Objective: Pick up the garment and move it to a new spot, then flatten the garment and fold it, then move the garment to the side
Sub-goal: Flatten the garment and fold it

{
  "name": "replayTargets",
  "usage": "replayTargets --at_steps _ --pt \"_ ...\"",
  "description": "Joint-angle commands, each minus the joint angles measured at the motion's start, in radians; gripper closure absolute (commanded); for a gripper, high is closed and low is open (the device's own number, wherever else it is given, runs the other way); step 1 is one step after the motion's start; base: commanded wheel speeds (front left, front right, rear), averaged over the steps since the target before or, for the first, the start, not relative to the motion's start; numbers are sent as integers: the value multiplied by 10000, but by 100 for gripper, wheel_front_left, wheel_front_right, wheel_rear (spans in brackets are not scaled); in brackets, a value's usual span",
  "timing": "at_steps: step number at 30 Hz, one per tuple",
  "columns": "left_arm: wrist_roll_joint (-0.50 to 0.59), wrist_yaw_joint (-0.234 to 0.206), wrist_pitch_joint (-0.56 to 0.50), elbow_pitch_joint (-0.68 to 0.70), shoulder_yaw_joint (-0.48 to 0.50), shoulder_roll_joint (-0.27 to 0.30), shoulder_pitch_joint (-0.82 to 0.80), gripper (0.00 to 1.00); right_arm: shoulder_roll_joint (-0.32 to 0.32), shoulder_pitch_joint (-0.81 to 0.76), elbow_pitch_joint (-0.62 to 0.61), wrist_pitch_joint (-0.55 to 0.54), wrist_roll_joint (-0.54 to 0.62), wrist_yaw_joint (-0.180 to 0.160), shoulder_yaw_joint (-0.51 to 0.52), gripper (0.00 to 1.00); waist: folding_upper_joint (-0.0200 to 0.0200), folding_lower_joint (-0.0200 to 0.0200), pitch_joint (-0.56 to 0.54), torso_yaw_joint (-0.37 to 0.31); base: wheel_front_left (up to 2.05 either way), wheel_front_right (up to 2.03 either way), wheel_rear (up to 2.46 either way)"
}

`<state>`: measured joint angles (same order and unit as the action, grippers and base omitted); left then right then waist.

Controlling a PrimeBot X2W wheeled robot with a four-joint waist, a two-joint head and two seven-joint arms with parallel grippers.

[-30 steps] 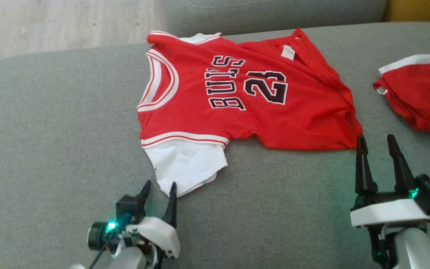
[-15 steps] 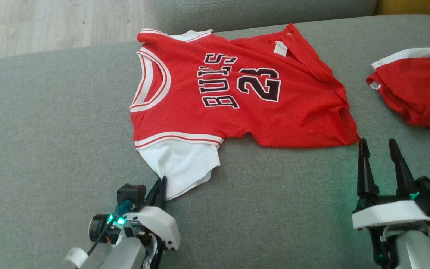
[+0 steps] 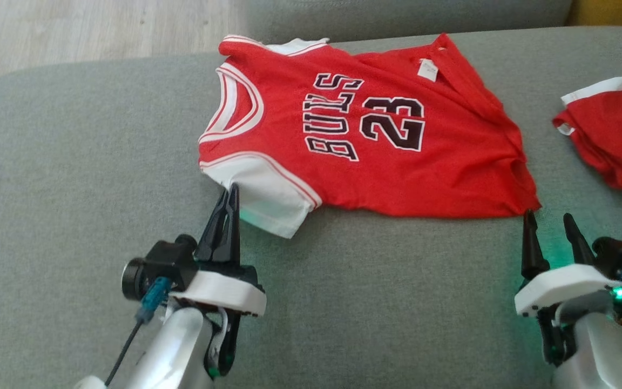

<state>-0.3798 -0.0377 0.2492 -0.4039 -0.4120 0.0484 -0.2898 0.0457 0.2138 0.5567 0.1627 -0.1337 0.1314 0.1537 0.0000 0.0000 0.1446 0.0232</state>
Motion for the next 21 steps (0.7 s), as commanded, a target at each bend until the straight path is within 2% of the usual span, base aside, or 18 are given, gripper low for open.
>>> replayTargets --at_steps 1,5,13,21 --pt "117 58 121 524 405 65 -242 100 45 516 28 -31 144 -7 -90 0 0 0 129 84 0 0 0" --pt "286 141 123 900 418 50 -128 100 45 1205 1136 -149 120 -7 190 0 0 0 338 193 0 0 0" --pt "494 230 124 950 390 31 -124 100 45 2357 2923 285 178 -7 540 0 0 0 626 316 0 0 0" --pt "535 268 125 864 476 24 -193 100 45 2811 4124 583 271 -7 641 1 0 0 599 324 0 0 0"
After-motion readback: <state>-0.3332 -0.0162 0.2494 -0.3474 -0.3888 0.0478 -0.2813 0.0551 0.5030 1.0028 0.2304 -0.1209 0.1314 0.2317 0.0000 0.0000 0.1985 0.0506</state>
